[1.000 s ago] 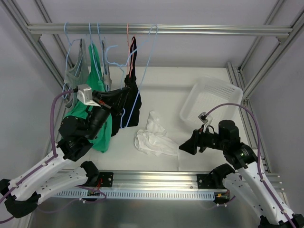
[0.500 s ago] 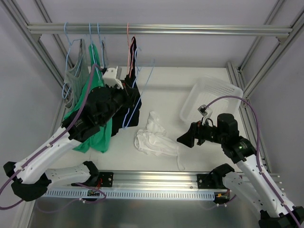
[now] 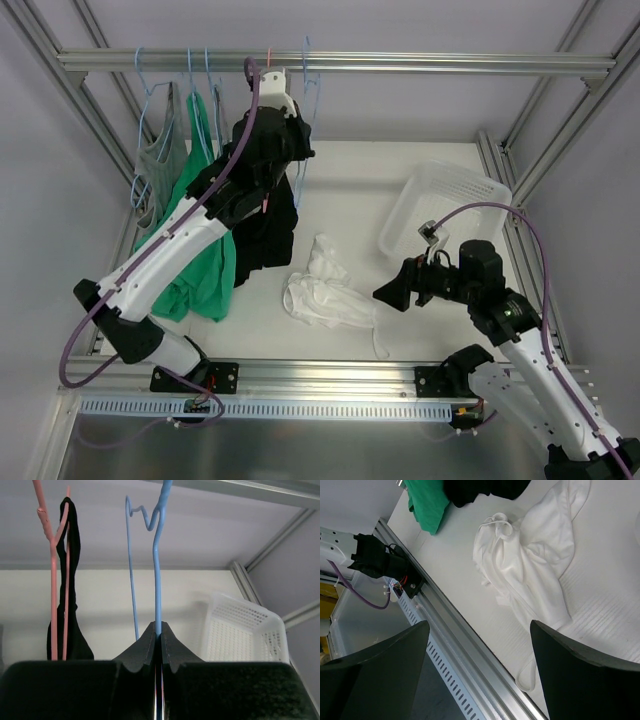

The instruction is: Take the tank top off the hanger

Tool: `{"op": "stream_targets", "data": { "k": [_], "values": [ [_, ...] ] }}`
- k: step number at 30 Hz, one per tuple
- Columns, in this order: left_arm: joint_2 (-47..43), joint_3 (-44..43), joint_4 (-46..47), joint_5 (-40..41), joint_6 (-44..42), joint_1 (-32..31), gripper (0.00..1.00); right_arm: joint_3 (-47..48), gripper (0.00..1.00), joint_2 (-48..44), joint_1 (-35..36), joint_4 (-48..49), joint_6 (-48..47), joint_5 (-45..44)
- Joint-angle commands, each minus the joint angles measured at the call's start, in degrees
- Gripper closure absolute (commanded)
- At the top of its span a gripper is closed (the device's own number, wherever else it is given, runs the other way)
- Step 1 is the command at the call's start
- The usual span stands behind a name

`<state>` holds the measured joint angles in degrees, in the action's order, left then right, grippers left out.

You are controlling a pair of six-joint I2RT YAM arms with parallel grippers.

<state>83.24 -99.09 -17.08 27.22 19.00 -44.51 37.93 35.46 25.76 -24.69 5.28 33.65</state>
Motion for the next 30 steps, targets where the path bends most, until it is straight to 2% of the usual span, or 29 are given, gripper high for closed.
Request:
{"op": "stream_targets", "data": {
  "k": [1,9,12,18,24,25,26,28,29,30],
  "values": [
    [3.58,-4.88,0.29,-2.00,1.47,2.58,1.00,0.92,0.13,0.13,0.26,1.57,-0.79,0.28],
    [8.25,-7.43,0.38,-4.19,3.41,5.66,1.00,-1.63,0.13,4.08,0.43,6.40,-0.09,1.59],
    [7.90,-4.55,0.38,-4.81,4.02,5.66,1.00,-2.86,0.13,6.37,0.52,8.86,0.26,1.60],
    [1.76,4.15,0.38,-6.30,6.04,5.66,1.00,-1.99,0.13,11.55,1.84,11.41,0.00,0.37],
    [-3.25,8.30,0.29,-10.25,5.70,5.58,1.00,0.21,0.13,16.47,3.33,14.13,-0.44,-0.95],
    [-3.96,8.38,0.12,-11.04,5.61,5.58,0.83,1.08,0.12,17.52,3.77,14.58,-0.71,-2.08],
    [-4.75,8.99,0.12,-11.83,5.60,5.49,0.70,1.79,0.11,18.67,4.29,14.84,-1.14,-2.88],
    [-7.82,9.79,0.03,-12.89,5.17,4.96,0.49,3.45,0.06,22.79,5.78,15.28,-1.85,-5.16],
    [-8.96,10.23,-0.06,-13.51,4.90,4.87,0.22,5.46,0.05,24.37,6.49,15.20,-2.29,-7.96],
    [-11.06,10.67,-0.14,-14.38,4.73,4.79,0.02,6.53,0.03,27.52,7.19,15.28,-2.64,-9.38]
  ]
}}
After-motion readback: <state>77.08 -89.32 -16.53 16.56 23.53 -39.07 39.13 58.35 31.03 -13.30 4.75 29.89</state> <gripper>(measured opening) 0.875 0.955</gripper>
